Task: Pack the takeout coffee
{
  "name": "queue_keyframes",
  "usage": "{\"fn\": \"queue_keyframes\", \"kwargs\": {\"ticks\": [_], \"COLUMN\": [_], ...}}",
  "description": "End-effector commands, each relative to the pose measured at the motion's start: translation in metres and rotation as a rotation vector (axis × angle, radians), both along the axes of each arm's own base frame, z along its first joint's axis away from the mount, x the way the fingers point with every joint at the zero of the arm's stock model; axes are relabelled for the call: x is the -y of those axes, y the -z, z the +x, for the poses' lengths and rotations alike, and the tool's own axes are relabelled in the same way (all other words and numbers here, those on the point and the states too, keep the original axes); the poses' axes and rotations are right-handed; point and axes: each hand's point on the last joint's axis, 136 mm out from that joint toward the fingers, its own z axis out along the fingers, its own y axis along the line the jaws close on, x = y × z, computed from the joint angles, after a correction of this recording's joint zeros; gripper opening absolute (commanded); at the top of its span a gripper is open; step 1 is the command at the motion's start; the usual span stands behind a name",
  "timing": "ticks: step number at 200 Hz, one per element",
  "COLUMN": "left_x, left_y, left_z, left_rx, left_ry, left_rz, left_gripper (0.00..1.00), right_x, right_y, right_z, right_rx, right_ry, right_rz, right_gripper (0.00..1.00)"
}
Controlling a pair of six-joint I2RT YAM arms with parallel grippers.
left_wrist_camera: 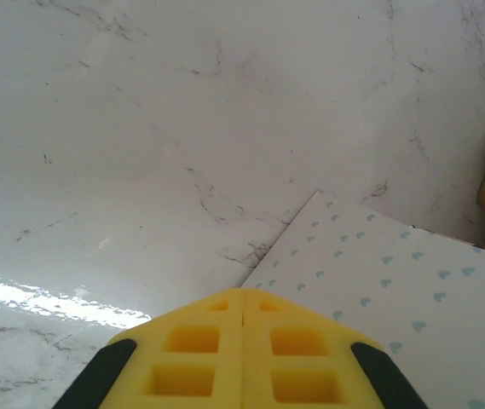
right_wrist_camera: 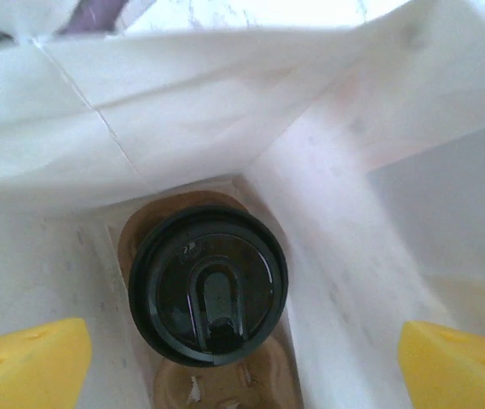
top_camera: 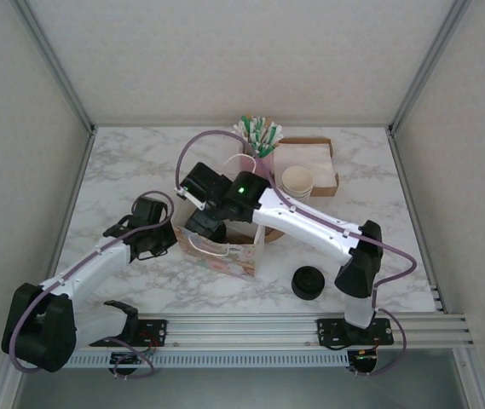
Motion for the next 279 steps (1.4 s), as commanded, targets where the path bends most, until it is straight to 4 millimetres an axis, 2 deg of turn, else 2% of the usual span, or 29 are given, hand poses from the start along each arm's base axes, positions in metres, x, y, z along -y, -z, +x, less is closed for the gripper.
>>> {"fn": "queue_keyframes", "kwargs": {"ticks": [1, 33, 97, 182, 246, 279], "left_x": [0.000, 0.000, 0.000, -0.004, -0.006, -0.008], "left_y": [-0.010, -0.012, -0.018, -0.028, -0.036, -0.044], "left_z": [0.002, 0.002, 0.003, 0.003, 0.005, 0.006], "left_rx": [0.020, 0.022, 0.030, 0.044, 0.053, 0.064], "left_ry": [0.007, 0.008, 0.016, 0.018, 0.028, 0.034], "left_rz": [0.016, 0.019, 0.021, 0.044, 0.067, 0.085], "left_gripper": [0.06, 0.06, 0.06, 0.06, 0.06, 0.07], "right_x": [0.008, 0.014, 0.021, 0.035, 0.040, 0.043], "right_y": [-0.029, -0.042, -0.040, -0.044, -0.069, -0.088], "right_z": [-0.005, -0.011, -0.021, -0.030, -0.035, -0.039], "right_rx": [0.016, 0.004, -0.028, -0.039, 0.003, 0.038], "right_ry": [0.006, -0.003, -0.022, -0.035, -0.058, -0.080], "right_rz": [0.042, 0.061, 0.050, 0.049, 0.131, 0.195], "right_gripper": [0.93, 0.90, 0.78, 0.73, 0.73, 0.74]}}
